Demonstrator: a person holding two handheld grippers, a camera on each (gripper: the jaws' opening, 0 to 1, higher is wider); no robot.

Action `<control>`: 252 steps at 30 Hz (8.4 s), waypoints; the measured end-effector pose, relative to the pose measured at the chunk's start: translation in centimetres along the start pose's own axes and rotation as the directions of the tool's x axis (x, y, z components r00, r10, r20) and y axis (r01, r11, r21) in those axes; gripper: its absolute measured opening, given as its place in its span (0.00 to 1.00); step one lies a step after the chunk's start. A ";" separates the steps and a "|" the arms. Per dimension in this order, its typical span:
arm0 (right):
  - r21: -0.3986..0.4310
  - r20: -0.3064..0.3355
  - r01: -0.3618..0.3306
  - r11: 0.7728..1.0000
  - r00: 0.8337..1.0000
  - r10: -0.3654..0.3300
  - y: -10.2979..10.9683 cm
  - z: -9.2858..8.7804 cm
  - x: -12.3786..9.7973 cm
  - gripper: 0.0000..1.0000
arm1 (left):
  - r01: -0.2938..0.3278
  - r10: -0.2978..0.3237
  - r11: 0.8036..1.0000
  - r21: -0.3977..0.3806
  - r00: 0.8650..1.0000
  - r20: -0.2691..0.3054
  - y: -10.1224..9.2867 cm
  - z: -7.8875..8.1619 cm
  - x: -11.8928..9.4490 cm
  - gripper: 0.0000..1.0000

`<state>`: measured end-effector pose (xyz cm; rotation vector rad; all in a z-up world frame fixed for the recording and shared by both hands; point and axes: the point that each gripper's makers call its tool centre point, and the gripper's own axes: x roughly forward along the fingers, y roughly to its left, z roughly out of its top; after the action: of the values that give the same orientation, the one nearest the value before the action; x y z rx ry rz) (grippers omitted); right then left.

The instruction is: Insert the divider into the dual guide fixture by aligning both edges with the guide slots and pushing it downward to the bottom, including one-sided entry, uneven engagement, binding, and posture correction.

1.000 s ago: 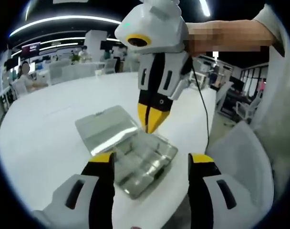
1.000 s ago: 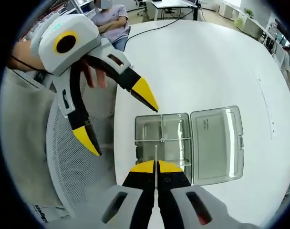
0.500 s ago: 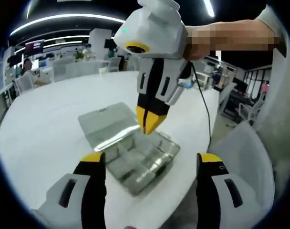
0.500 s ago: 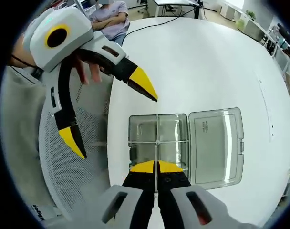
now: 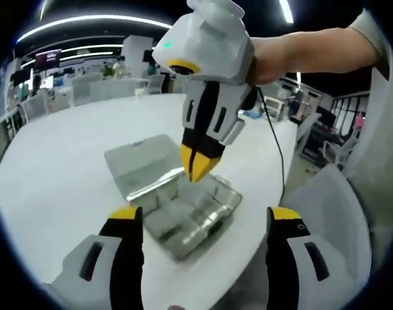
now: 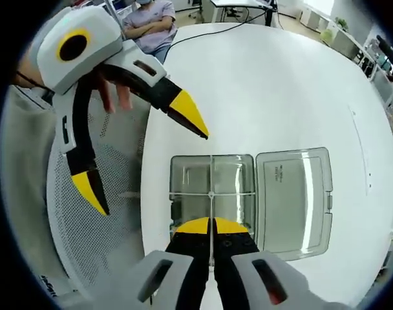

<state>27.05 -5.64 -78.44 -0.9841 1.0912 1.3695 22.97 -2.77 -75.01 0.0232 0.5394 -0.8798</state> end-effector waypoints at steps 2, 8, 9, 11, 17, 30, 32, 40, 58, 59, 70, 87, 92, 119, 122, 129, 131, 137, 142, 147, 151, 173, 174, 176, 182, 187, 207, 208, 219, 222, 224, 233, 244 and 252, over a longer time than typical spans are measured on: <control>-0.007 0.001 0.004 1.000 1.000 -0.004 -0.1 0.0 0.2 0.00 | -0.002 0.002 1.000 -0.001 1.000 -0.001 0.0 0.0 0.0 0.75; -0.003 -0.004 0.001 1.000 1.000 -0.001 -0.2 -0.2 0.3 0.00 | -0.004 0.004 1.000 -0.006 1.000 -0.004 0.1 -0.1 0.0 0.75; 0.001 -0.006 -0.001 1.000 1.000 0.001 -0.2 -0.2 0.3 0.00 | -0.004 0.004 1.000 -0.007 1.000 -0.003 0.1 -0.1 0.0 0.75; -0.009 -0.005 -0.001 1.000 1.000 0.001 -0.2 -0.3 0.3 0.00 | -0.004 0.004 1.000 -0.006 1.000 -0.001 0.1 0.0 0.0 0.75; -0.017 -0.009 0.004 1.000 1.000 -0.005 -0.2 -0.4 0.2 0.00 | -0.003 0.003 1.000 -0.005 1.000 -0.004 0.1 0.1 0.1 0.75; -0.012 -0.002 0.004 1.000 1.000 -0.004 -0.6 -0.4 0.5 0.00 | -0.001 0.001 1.000 -0.007 1.000 -0.005 0.4 -0.1 0.2 0.74; -0.006 -0.001 0.003 1.000 1.000 -0.003 -0.5 -0.4 0.4 0.00 | -0.003 0.002 1.000 -0.009 1.000 -0.006 0.5 -0.2 0.2 0.74; -0.011 -0.011 -0.004 1.000 1.000 0.004 -0.3 -0.3 0.6 0.00 | -0.002 0.002 1.000 -0.010 1.000 -0.006 0.5 -0.1 0.2 0.74; -0.010 -0.013 0.004 1.000 1.000 -0.004 0.0 0.0 0.6 0.00 | -0.006 0.006 1.000 -0.011 1.000 -0.004 0.8 -0.1 0.0 0.74; -0.013 -0.012 0.005 1.000 1.000 -0.005 0.0 0.0 0.6 0.00 | -0.007 0.007 1.000 -0.010 1.000 -0.003 0.8 -0.1 -0.1 0.74; -0.017 -0.005 0.018 1.000 1.000 -0.019 -0.1 -0.2 0.8 0.00 | -0.006 0.006 1.000 -0.011 1.000 -0.002 0.7 -0.1 0.0 0.74; -0.014 0.037 0.032 0.999 0.999 -0.031 0.1 -0.2 1.3 0.00 | -0.008 0.008 1.000 -0.014 1.000 -0.003 0.3 0.0 -0.2 0.73; -0.004 0.057 0.032 0.999 0.998 -0.031 0.1 -0.4 1.5 0.00 | -0.006 0.006 1.000 -0.014 1.000 -0.004 0.2 0.0 -0.2 0.73; -0.012 0.078 0.030 0.999 0.997 -0.029 0.0 -0.9 3.1 0.00 | -0.002 0.002 1.000 -0.016 1.000 -0.011 0.8 -0.5 0.0 0.73; -0.010 0.077 0.030 1.000 0.997 -0.029 0.0 -0.9 3.4 0.00 | -0.002 0.002 1.000 -0.017 1.000 -0.012 0.8 -0.5 0.0 0.73; -0.022 0.062 0.034 0.999 0.998 -0.033 0.0 -1.0 4.0 0.00 | -0.006 0.005 1.000 -0.017 1.000 -0.014 0.9 -0.6 -0.2 0.73; -0.025 0.059 0.036 0.999 0.998 -0.034 0.0 -1.1 4.1 0.00 | -0.007 0.007 1.000 -0.017 1.000 -0.014 0.9 -0.6 -0.3 0.73; -0.026 0.052 0.040 0.999 0.998 -0.038 0.0 -1.2 4.4 0.00 | -0.007 0.007 1.000 -0.017 1.000 -0.017 0.8 -0.6 -0.3 0.73; -0.026 0.046 0.043 0.999 0.998 -0.041 0.0 -1.3 4.7 0.00 | -0.007 0.007 1.000 -0.019 1.000 -0.018 0.9 -0.6 -0.3 0.73; -0.027 0.041 0.048 0.998 0.998 -0.047 0.0 -1.4 5.1 0.00 | -0.010 0.009 1.000 -0.021 1.000 -0.020 1.0 -0.8 -0.4 0.73; -0.019 0.043 0.045 0.999 0.998 -0.045 0.0 -1.5 5.3 0.00 | -0.011 0.010 1.000 -0.020 1.000 -0.020 0.9 -0.8 -0.4 0.73; -0.071 0.019 0.091 0.993 0.996 -0.089 0.0 -1.8 5.5 0.00 | -0.002 0.001 1.000 -0.021 1.000 -0.022 0.3 -0.7 -0.1 0.73; -0.082 0.016 0.097 0.992 0.995 -0.096 0.0 -1.8 5.5 0.00 | -0.001 0.001 1.000 -0.022 1.000 -0.022 0.2 -0.7 -0.1 0.73; -0.088 0.014 0.104 0.991 0.995 -0.103 0.0 -1.8 5.5 0.00 | -0.001 0.000 1.000 -0.020 1.000 -0.023 0.2 -0.7 -0.1 0.73; -0.081 0.016 0.108 0.991 0.994 -0.107 0.1 -1.7 5.4 0.00 | 0.000 -0.001 1.000 -0.018 1.000 -0.025 0.3 -0.9 -0.2 0.73; -0.079 0.018 0.100 0.992 0.995 -0.099 0.0 -1.7 5.4 0.00 | -0.002 0.001 1.000 -0.015 1.000 -0.026 0.5 -0.9 -0.3 0.73; 0.019 0.076 0.125 0.992 0.989 -0.126 0.1 -1.4 4.8 0.09 | 0.000 0.000 1.000 -0.004 0.998 -0.057 0.0 -1.4 -1.3 0.74; 0.022 0.082 0.126 0.992 0.988 -0.127 0.1 -1.3 4.7 0.09 | -0.001 0.000 1.000 -0.006 0.998 -0.058 0.0 -1.5 -1.3 0.74; 0.144 0.163 0.145 0.979 0.972 -0.168 0.2 -1.3 3.8 0.19 | -0.014 0.013 1.000 -0.012 0.996 -0.085 0.6 -2.0 -1.9 0.74; 0.201 0.208 0.145 0.969 0.960 -0.187 0.2 -1.1 3.6 0.23 | -0.018 0.017 1.000 -0.014 0.995 -0.094 0.7 -2.2 -2.0 0.74; 0.242 0.228 0.148 0.959 0.952 -0.205 0.1 -1.0 3.4 0.26 | -0.022 0.020 0.999 -0.024 0.995 -0.100 0.8 -2.4 -1.9 0.74; 0.407 0.368 0.112 0.907 0.888 -0.275 0.4 -0.4 1.7 0.38 | -0.051 0.046 0.998 -0.040 0.992 -0.119 1.5 -2.7 -1.7 0.79; 0.540 0.442 0.075 0.838 0.823 -0.358 1.1 -1.4 -0.1 0.52 | -0.063 0.056 0.997 -0.049 0.989 -0.135 1.7 -2.9 -1.3 0.84; 0.622 0.457 0.058 0.781 0.783 -0.422 1.3 -2.6 -1.5 0.65 | -0.079 0.072 0.996 -0.051 0.988 -0.134 1.9 -2.6 -1.1 0.86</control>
<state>25.85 -8.50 -77.49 -0.2042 0.7816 0.9120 22.64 -0.14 -77.14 0.0508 0.6828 -0.7925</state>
